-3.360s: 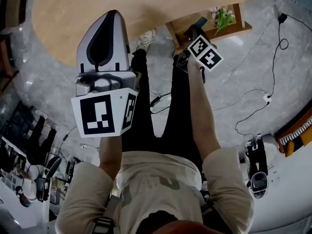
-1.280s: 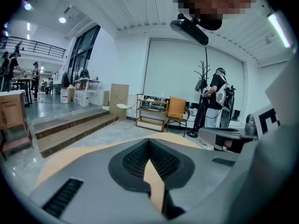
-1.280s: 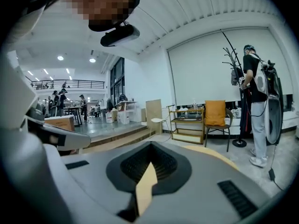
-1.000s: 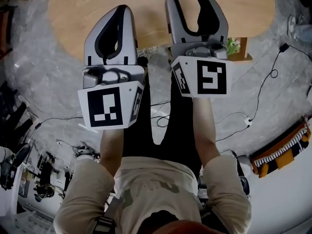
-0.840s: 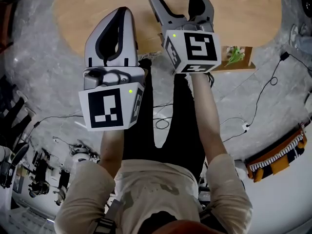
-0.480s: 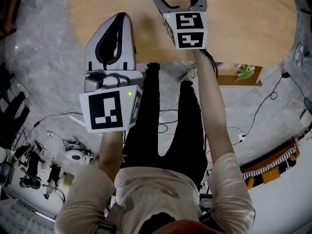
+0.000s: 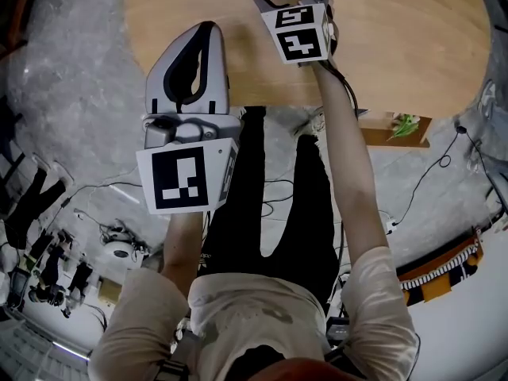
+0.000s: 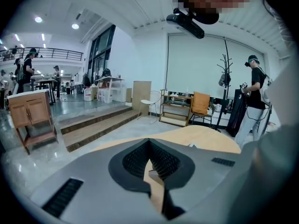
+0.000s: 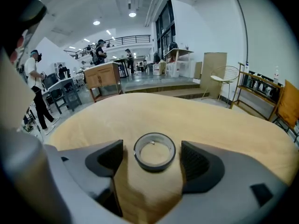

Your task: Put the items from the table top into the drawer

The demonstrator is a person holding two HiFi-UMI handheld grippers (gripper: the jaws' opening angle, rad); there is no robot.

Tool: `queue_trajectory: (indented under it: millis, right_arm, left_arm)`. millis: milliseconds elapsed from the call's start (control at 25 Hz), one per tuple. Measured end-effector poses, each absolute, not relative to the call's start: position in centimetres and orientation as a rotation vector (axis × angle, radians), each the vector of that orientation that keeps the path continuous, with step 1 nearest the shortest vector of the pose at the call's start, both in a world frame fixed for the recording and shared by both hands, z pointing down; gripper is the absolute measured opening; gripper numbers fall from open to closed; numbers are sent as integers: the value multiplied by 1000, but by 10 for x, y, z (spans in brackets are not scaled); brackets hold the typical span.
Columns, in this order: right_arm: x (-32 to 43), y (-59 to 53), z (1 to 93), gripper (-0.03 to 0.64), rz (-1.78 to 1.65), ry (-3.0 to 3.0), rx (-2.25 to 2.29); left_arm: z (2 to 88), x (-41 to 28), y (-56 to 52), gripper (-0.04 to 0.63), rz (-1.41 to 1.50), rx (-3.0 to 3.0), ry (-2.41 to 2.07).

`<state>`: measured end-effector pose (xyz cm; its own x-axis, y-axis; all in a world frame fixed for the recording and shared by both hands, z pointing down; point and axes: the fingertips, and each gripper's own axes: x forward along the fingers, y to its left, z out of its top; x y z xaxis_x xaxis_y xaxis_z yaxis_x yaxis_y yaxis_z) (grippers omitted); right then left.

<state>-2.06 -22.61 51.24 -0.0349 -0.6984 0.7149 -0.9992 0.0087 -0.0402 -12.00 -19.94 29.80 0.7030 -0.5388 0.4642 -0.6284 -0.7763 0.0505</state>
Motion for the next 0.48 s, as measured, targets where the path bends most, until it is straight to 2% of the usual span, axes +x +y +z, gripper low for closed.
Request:
queue_trajectory:
  millis: [440, 480]
  right_arm:
    - [-20, -226, 513, 388, 804, -1768, 1745]
    - [-19, -226, 511, 335, 805, -1764, 1749]
  left_arm:
    - [298, -128, -203, 8, 646, 2692, -962]
    - [298, -128, -203, 8, 649, 2692, -963]
